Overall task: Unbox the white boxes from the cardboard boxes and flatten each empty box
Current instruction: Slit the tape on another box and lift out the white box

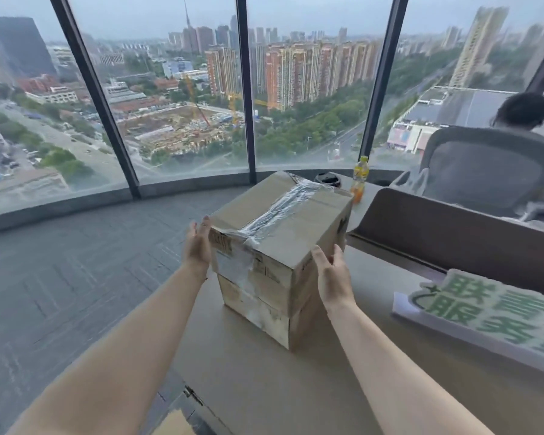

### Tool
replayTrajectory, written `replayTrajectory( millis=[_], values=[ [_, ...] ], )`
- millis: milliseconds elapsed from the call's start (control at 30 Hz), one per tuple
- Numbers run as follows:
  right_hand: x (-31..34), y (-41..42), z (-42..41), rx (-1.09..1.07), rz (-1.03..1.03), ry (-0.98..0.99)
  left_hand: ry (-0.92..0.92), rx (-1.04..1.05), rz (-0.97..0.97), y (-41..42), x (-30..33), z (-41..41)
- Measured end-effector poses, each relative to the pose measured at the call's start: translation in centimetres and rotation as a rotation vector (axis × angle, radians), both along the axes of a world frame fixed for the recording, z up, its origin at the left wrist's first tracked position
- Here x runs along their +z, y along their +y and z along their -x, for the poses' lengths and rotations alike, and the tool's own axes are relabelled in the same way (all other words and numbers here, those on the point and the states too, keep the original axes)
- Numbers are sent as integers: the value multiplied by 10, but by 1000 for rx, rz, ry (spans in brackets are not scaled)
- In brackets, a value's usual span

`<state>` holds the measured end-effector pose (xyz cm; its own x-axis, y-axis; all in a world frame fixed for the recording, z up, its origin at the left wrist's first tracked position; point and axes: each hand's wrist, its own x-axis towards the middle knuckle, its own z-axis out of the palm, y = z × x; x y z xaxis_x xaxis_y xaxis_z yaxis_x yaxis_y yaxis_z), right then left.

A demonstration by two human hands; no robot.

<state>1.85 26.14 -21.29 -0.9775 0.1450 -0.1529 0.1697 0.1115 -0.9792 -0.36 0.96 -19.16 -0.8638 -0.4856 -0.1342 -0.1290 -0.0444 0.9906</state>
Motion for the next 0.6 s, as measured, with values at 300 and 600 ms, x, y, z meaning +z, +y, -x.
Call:
replayTrajectory(
  millis=[300,600],
  values=[
    [-6,-36,34,-75,199,-53,-51,-308,-110,-34,-15,68],
    [0,-19,23,-81,418,3,45,-423,-154,-18,-17,57]
  ],
)
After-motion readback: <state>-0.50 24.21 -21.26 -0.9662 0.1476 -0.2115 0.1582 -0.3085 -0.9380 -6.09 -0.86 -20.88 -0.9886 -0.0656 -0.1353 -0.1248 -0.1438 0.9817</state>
